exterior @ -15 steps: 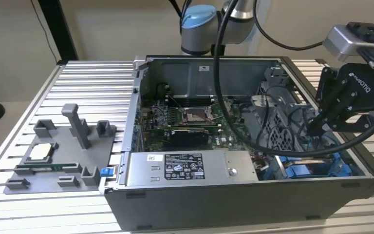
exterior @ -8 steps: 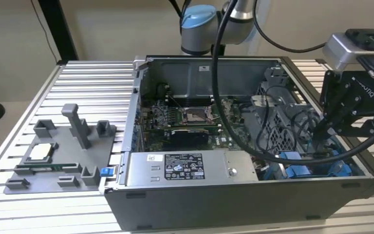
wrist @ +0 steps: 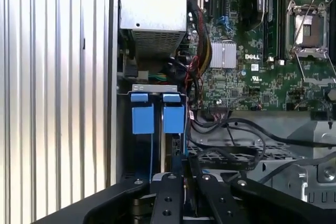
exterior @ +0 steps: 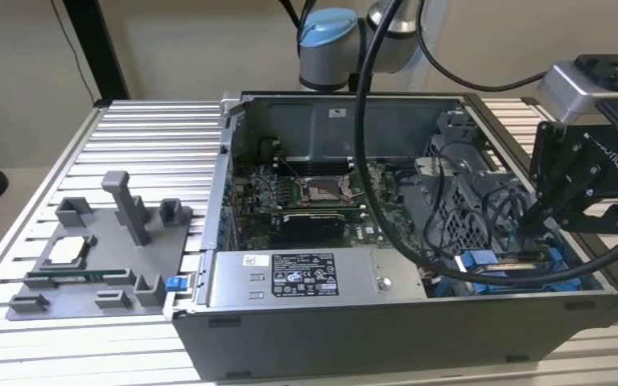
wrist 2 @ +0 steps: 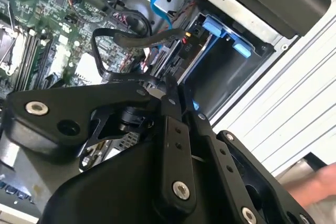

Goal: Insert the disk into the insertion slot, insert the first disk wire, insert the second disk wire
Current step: 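Insert the second disk wire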

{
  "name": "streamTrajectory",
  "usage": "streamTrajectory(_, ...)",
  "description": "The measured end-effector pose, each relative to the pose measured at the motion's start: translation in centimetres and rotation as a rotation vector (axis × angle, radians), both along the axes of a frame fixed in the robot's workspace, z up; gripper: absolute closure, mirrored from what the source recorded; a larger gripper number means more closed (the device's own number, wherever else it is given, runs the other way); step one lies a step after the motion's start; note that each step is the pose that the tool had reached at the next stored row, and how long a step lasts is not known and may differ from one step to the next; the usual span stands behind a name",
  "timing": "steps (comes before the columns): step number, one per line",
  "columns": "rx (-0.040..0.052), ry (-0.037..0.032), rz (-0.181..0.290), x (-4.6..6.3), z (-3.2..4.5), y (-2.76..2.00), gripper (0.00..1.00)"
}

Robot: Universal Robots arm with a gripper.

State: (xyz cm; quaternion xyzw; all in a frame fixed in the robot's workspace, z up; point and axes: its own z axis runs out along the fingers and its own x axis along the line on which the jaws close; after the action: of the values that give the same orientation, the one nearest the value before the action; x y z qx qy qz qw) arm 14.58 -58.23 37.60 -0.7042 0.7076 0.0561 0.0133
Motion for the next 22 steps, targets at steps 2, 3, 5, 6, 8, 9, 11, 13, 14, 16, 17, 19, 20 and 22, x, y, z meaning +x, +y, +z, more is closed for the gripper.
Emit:
streamTrajectory(2,-0.0042,-0.0142,0.008,0.0,-0.06,0.00,1.00)
streamTrajectory(3,-0.0051,-0.0214,0.009,0.0,-0.12,0.00,1.00)
streamTrajectory(5,-0.0055,-0.0297,0.010,-0.2,-0.32,0.00,1.00)
streamTrajectory(6,-0.0061,-0.0314,0.010,-0.2,-0.46,0.00,1.00)
streamTrajectory(8,-0.0069,-0.0343,0.010,-0.3,-0.82,0.00,1.00)
streamTrajectory(9,-0.0074,-0.0356,0.010,-0.3,-0.99,0.01,1.00)
streamTrajectory(11,-0.0082,-0.0380,0.010,-0.3,-1.34,0.02,1.00)
streamTrajectory(13,-0.0090,-0.0398,0.010,-0.3,-1.66,0.04,1.00)
streamTrajectory(14,-0.0092,-0.0405,0.010,-0.3,-1.71,0.05,1.00)
streamTrajectory(16,-0.0093,-0.0407,0.010,-0.3,-1.71,0.04,1.00)
streamTrajectory(17,-0.0093,-0.0408,0.010,-0.3,-1.71,0.04,1.00)
streamTrajectory(19,-0.0092,-0.0408,0.010,-0.3,-1.72,0.04,1.00)
streamTrajectory(20,-0.0091,-0.0409,0.010,-0.3,-1.75,0.05,1.00)
streamTrajectory(22,-0.0091,-0.0413,0.010,-0.3,-1.87,0.09,1.00)
